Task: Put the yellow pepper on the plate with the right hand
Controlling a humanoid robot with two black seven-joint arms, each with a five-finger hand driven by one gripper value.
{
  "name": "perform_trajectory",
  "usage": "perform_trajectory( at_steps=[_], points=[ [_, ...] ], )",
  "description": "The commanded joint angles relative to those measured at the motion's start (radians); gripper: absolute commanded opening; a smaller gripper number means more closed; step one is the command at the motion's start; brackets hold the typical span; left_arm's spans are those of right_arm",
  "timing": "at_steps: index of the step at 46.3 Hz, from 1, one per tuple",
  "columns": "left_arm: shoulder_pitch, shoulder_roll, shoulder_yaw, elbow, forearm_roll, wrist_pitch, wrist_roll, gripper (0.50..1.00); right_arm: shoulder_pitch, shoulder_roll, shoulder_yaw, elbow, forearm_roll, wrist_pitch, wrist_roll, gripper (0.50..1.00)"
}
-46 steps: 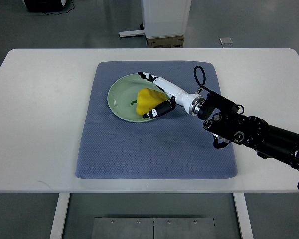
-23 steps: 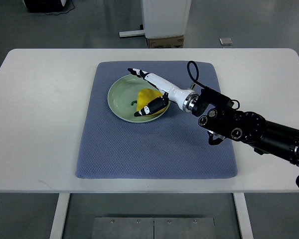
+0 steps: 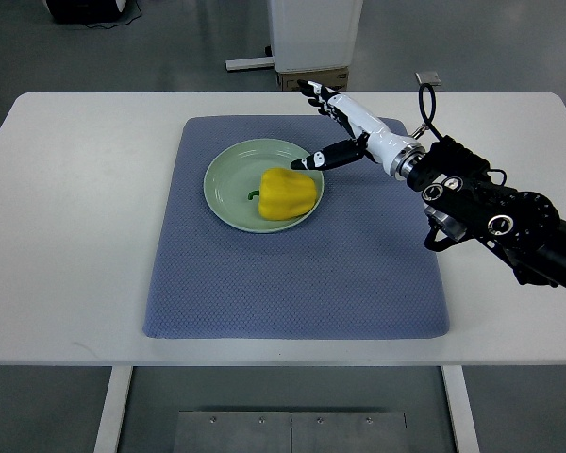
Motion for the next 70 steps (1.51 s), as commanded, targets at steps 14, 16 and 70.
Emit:
perform_trajectory(
  at_steps=[14,16,70],
  points=[
    [0.000,0.000,0.000,0.000,0.001,0.001,-0.001,1.000,-0.113,-0.017,0.250,-0.031,0.017,0.000,-0.053,0.995],
    [0.000,0.000,0.000,0.000,0.000,0.001,0.001,1.000,-0.122,-0.017,0.278,-0.041,0.017,0.000,-0.061,0.995],
    [0.000,0.000,0.000,0.000,0.001,-0.001,-0.001,1.000,-0.265,0.023,0.684,-0.133,0.213,-0.015,-0.133,1.000]
  ],
)
